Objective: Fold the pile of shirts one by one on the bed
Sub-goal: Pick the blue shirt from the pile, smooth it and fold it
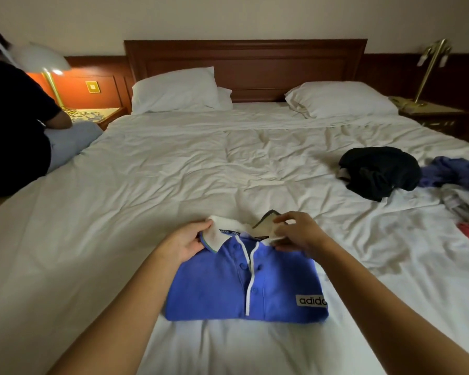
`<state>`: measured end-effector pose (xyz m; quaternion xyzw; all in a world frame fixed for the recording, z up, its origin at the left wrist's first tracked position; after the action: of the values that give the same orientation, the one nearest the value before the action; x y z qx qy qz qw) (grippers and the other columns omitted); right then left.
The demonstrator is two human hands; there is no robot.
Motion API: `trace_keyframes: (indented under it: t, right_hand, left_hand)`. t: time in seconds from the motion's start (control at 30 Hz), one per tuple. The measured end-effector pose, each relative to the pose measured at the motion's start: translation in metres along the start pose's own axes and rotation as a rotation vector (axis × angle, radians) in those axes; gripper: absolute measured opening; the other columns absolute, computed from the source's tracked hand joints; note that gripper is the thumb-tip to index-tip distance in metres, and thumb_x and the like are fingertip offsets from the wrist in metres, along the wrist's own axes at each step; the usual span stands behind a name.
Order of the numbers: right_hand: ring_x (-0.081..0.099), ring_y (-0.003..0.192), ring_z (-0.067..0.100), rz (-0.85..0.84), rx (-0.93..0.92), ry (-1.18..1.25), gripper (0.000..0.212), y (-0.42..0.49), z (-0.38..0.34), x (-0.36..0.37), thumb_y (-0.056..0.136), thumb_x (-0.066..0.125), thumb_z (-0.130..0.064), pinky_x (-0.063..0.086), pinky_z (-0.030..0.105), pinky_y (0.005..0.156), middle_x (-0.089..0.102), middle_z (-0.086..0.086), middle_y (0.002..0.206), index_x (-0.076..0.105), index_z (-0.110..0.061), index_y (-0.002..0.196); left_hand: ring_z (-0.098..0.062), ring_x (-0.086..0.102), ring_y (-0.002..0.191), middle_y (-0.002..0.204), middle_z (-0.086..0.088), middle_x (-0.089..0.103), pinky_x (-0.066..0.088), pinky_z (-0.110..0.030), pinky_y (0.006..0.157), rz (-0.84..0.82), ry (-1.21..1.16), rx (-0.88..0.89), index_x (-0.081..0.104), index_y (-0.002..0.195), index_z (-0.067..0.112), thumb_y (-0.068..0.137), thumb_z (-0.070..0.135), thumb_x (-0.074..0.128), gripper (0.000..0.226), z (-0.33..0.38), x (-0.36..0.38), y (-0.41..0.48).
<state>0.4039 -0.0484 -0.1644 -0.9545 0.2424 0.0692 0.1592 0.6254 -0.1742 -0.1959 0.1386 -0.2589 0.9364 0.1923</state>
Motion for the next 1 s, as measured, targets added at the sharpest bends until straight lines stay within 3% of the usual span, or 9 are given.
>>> trace_keyframes:
  t: [0.17, 0.3, 0.43, 0.57, 0.7, 0.77, 0.83, 0.9, 1.0]
  right_hand:
    - [0.072, 0.065, 0.027, -0.019, 0.07, 0.425, 0.024, -0.02, 0.032, -0.031, 0.093, 0.061, 0.001, 0.058, 0.03, 0.054, 0.07, 0.019, 0.09, 0.059, -0.01, 0.115]
    - [0.06, 0.042, 0.018, 0.069, 0.02, -0.195, 0.019, -0.026, 0.051, -0.048, 0.09, 0.069, -0.024, 0.046, 0.023, 0.041, 0.065, 0.007, 0.061, 0.061, -0.018, 0.107]
    - [0.064, 0.055, 0.015, 0.207, -0.141, -0.476, 0.026, -0.022, 0.023, -0.05, 0.079, 0.072, -0.045, 0.047, 0.025, 0.05, 0.069, -0.001, 0.068, 0.058, -0.027, 0.094]
    - [0.052, 0.043, 0.021, 0.149, -0.075, 0.057, 0.03, -0.008, 0.017, -0.018, 0.082, 0.068, -0.014, 0.048, 0.03, 0.047, 0.062, 0.009, 0.058, 0.055, -0.017, 0.109]
    - [0.047, 0.044, 0.021, 0.07, -0.063, -0.156, 0.033, 0.001, 0.015, 0.012, 0.084, 0.057, -0.008, 0.04, 0.027, 0.043, 0.059, 0.01, 0.06, 0.054, -0.015, 0.116]
    - [0.055, 0.055, 0.018, 0.023, -0.116, -0.322, 0.037, 0.0, 0.008, 0.015, 0.085, 0.063, -0.018, 0.044, 0.026, 0.049, 0.063, 0.006, 0.074, 0.055, -0.022, 0.121]
    - [0.058, 0.087, 0.014, -0.003, -0.273, -0.492, 0.05, -0.006, -0.006, 0.009, 0.083, 0.071, -0.034, 0.049, 0.025, 0.077, 0.055, 0.004, 0.111, 0.052, -0.034, 0.13]
    - [0.046, 0.114, 0.017, -0.011, -0.461, -0.638, 0.058, -0.019, -0.017, 0.004, 0.077, 0.075, -0.053, 0.038, 0.031, 0.103, 0.032, -0.003, 0.133, 0.05, -0.053, 0.129]
    - [0.02, 0.128, 0.012, -0.106, -0.574, -0.894, 0.048, -0.031, -0.006, 0.017, 0.075, 0.07, -0.066, 0.018, 0.035, 0.099, 0.019, -0.014, 0.143, 0.053, -0.063, 0.12]
  left_hand:
    - [-0.018, 0.064, 0.092, 0.106, -0.013, 0.067, 0.053, -0.026, 0.082, 0.023, 0.019, 0.182, 0.064, 0.111, 0.006, 0.094, -0.006, 0.059, 0.022, 0.01, -0.005, -0.011]
    - [-0.021, 0.064, 0.089, 0.104, -0.01, 0.071, 0.055, -0.036, 0.083, 0.075, 0.599, 0.249, 0.065, 0.121, 0.003, 0.093, -0.004, 0.062, 0.029, 0.004, -0.018, -0.026]
    - [-0.014, 0.062, 0.101, 0.115, -0.001, 0.067, 0.051, -0.033, 0.092, 0.081, 0.947, 0.426, 0.062, 0.122, 0.014, 0.093, 0.018, 0.069, 0.031, 0.025, -0.007, -0.024]
    - [-0.021, 0.042, 0.134, 0.145, -0.002, 0.043, 0.032, -0.036, 0.115, 0.012, 1.159, 0.358, 0.046, 0.145, 0.03, 0.098, 0.051, 0.053, 0.052, 0.012, 0.005, -0.006]
    - [-0.027, 0.004, 0.153, 0.165, 0.011, 0.009, 0.005, -0.044, 0.12, -0.085, 1.454, 0.264, 0.018, 0.153, 0.051, 0.1, 0.064, 0.028, 0.055, -0.013, 0.014, 0.004]
    - [-0.021, -0.001, 0.154, 0.166, 0.013, 0.004, 0.0, -0.045, 0.12, -0.131, 1.438, 0.269, 0.018, 0.152, 0.055, 0.1, 0.064, 0.026, 0.053, -0.012, 0.014, 0.004]
    - [-0.013, 0.004, 0.153, 0.166, 0.013, 0.008, 0.001, -0.044, 0.119, -0.14, 1.41, 0.33, 0.021, 0.151, 0.055, 0.101, 0.062, 0.03, 0.052, -0.001, 0.008, 0.003]
    - [-0.01, 0.011, 0.152, 0.165, 0.014, 0.014, 0.006, -0.042, 0.118, -0.113, 1.435, 0.374, 0.022, 0.152, 0.052, 0.101, 0.061, 0.033, 0.053, 0.007, -0.002, 0.003]
    - [-0.01, 0.011, 0.152, 0.166, 0.014, 0.012, 0.008, -0.041, 0.121, -0.146, 1.528, 0.328, 0.012, 0.155, 0.051, 0.102, 0.058, 0.033, 0.057, -0.004, -0.01, 0.003]
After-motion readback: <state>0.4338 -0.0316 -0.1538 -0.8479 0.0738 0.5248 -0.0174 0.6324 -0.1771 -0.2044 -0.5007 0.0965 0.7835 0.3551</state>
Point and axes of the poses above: each hand's wrist, its own y-axis towards the middle knuckle, its own x-axis out of the palm, z = x × y, the point moved 9 cm from there along y, towards the middle knuckle
